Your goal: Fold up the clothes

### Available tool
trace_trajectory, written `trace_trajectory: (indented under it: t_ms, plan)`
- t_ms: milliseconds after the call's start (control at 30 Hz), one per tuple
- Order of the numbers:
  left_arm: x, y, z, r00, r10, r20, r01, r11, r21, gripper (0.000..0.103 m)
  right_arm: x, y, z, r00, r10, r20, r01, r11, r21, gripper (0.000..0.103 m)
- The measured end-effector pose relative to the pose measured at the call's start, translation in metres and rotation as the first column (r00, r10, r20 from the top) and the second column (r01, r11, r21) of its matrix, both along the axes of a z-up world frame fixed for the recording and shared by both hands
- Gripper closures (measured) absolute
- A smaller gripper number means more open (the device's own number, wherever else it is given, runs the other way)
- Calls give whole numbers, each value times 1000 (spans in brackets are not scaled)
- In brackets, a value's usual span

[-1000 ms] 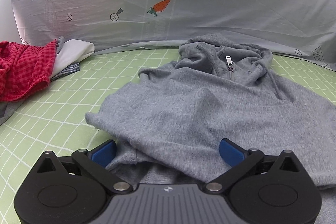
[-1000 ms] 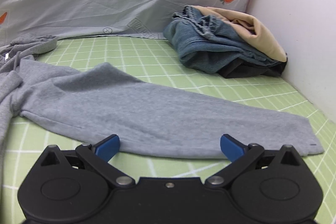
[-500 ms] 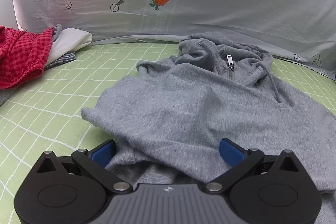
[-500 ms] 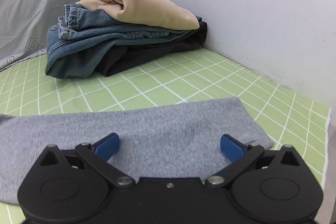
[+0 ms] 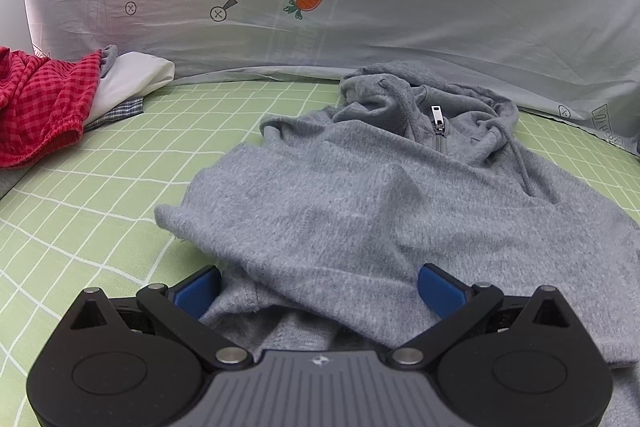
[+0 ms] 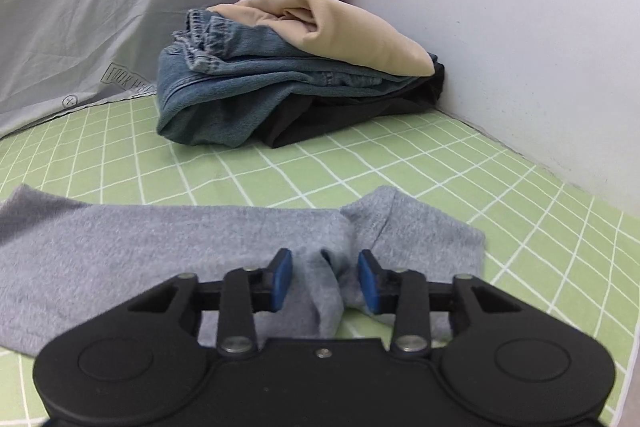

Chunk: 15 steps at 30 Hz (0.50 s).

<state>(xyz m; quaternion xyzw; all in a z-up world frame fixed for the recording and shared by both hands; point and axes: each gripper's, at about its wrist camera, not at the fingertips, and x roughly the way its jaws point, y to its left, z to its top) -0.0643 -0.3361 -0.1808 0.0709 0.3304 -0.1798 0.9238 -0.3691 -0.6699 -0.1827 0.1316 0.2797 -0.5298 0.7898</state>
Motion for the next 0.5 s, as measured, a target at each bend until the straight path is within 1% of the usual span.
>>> trace_trajectory:
  t_ms: [133, 200, 300, 367, 400, 500]
  plan:
    - [0, -1, 0, 1000, 0, 2, 0, 1000, 3, 0, 41, 37, 1, 997, 82, 10, -82, 997, 3, 79]
    - [0, -1, 0, 1000, 1, 3, -1, 1000, 3, 0, 69, 63, 3, 980, 189, 55, -190, 982, 21, 84]
    - [0, -1, 0, 1000, 0, 3, 0, 1000, 3, 0, 109, 100, 9, 934, 336, 125, -344, 938, 49, 88]
    - [0, -1, 0, 1000, -1, 4, 1, 1000, 4, 0, 133, 127, 16, 886, 425, 185, -441, 896, 52, 89]
    - [0, -1, 0, 1000, 0, 4, 0, 1000, 4, 0, 143, 140, 19, 865, 462, 198, -478, 878, 38, 89]
    - [-1, -1, 0, 1000, 0, 6, 0, 1000, 5, 0, 163, 181, 32, 822, 556, 122, -549, 831, -85, 89]
